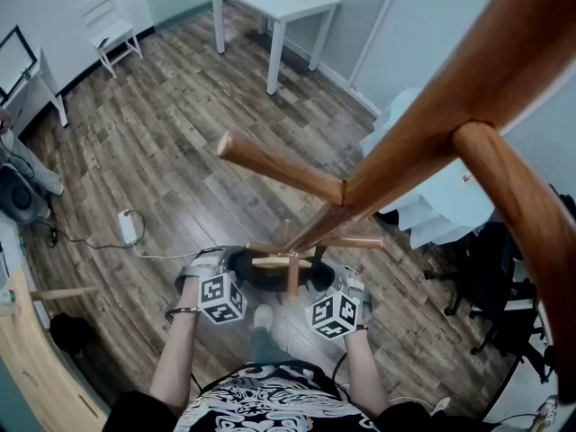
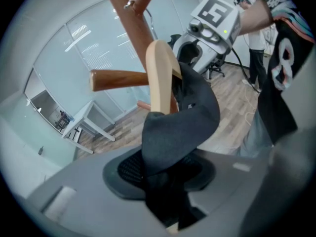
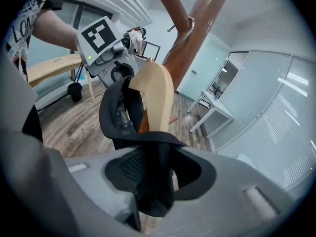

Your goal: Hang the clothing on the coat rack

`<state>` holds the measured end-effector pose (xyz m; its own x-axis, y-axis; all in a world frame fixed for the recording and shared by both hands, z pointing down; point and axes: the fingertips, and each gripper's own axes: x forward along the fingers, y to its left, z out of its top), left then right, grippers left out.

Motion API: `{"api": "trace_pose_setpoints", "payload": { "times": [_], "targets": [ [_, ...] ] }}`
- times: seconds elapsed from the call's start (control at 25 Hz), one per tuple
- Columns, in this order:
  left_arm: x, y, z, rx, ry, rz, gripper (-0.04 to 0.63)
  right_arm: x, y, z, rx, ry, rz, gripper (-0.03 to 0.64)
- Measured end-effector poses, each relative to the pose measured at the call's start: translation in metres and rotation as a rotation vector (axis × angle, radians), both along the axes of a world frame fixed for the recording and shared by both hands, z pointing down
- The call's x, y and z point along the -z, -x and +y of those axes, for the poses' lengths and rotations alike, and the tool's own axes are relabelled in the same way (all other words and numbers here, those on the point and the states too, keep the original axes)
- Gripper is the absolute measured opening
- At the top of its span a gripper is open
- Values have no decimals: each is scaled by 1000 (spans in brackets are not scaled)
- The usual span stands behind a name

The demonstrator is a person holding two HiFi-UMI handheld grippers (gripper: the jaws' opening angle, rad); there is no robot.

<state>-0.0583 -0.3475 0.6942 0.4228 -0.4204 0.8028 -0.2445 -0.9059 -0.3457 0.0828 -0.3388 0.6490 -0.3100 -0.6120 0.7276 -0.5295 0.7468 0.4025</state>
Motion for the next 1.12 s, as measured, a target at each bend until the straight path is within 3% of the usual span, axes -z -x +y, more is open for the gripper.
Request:
{"api": "trace_pose_setpoints", "payload": {
  "times": [0.48,0.64,1.12],
  "targets": [
    [3,4,6,40,-5,21,154,0,-8,9,-12,12,-9,166],
    [4,1,6,53,18,35,219,2,-12,9,-18,13,-13,167],
    [6,4,9,59,-8,21,225,7,-15,16,-37,0,-26,167]
  ]
}}
